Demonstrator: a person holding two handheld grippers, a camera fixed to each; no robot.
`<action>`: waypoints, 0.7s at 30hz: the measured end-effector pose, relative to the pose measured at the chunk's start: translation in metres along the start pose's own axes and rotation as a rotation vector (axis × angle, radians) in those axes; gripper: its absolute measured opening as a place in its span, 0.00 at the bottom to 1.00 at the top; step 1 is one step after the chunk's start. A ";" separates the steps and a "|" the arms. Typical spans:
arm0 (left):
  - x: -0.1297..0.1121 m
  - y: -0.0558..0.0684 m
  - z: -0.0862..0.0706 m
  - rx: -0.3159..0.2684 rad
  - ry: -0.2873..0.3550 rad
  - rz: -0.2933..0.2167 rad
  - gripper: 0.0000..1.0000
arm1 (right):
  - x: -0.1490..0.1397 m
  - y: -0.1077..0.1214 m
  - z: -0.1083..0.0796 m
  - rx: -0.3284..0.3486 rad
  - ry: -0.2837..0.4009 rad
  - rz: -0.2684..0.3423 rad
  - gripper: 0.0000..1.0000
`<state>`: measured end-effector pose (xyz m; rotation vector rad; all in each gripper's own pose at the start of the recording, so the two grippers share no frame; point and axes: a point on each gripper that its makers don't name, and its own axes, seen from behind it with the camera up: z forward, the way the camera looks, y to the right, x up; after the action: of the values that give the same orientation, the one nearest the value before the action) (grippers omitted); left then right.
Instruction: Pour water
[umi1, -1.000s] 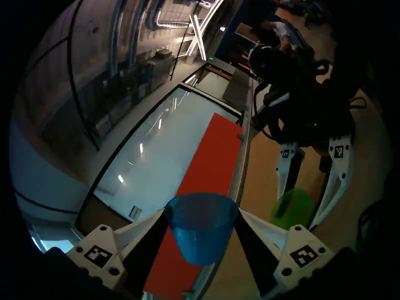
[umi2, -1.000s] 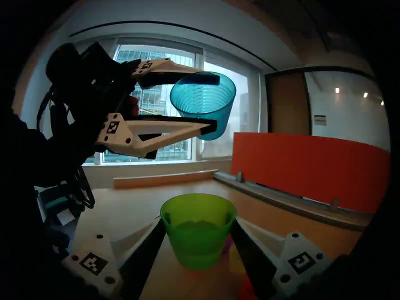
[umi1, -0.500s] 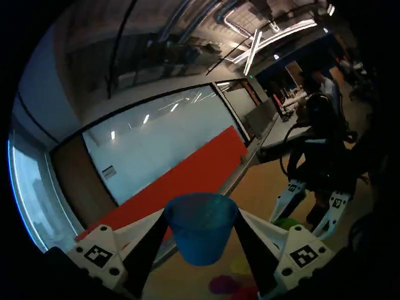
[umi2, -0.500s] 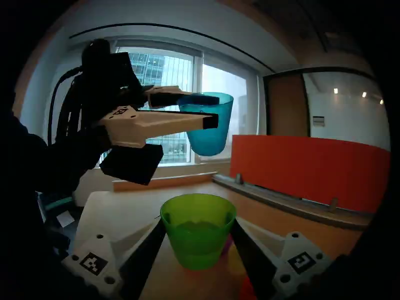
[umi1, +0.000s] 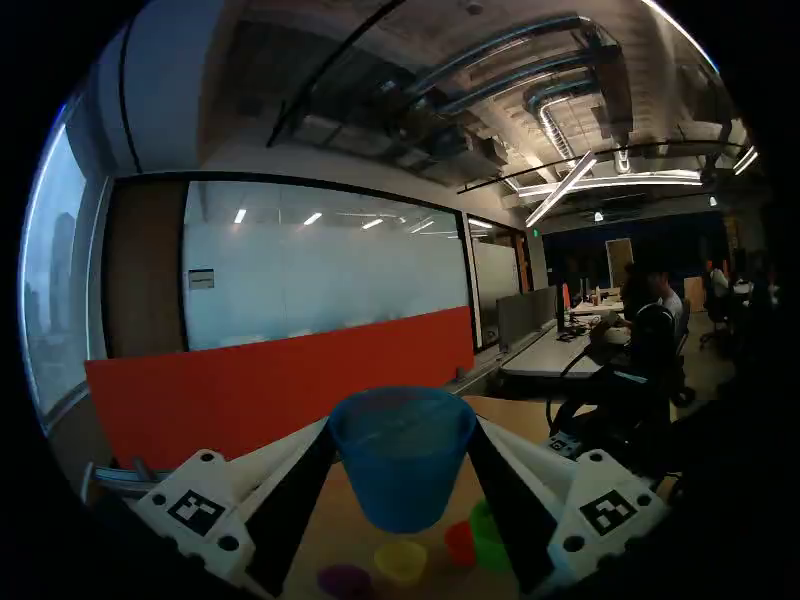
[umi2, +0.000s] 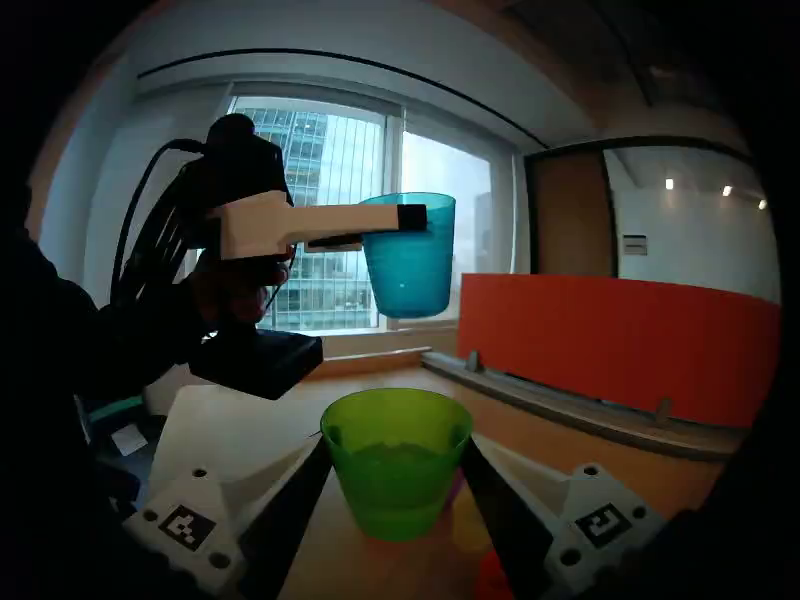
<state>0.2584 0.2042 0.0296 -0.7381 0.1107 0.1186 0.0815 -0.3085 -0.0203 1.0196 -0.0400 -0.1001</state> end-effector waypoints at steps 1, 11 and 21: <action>0.000 0.000 0.000 0.000 0.002 -0.004 0.88 | 0.000 0.000 0.000 -0.001 0.000 0.000 0.89; -0.008 -0.006 -0.004 0.011 -0.011 -0.024 0.87 | 0.000 0.001 -0.001 -0.005 0.001 0.006 0.88; -0.026 -0.007 -0.015 0.026 -0.032 -0.044 0.88 | -0.002 0.012 -0.013 -0.032 -0.005 0.007 0.89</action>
<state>0.2329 0.1873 0.0270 -0.7121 0.0653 0.0872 0.0817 -0.2909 -0.0170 0.9873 -0.0471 -0.0964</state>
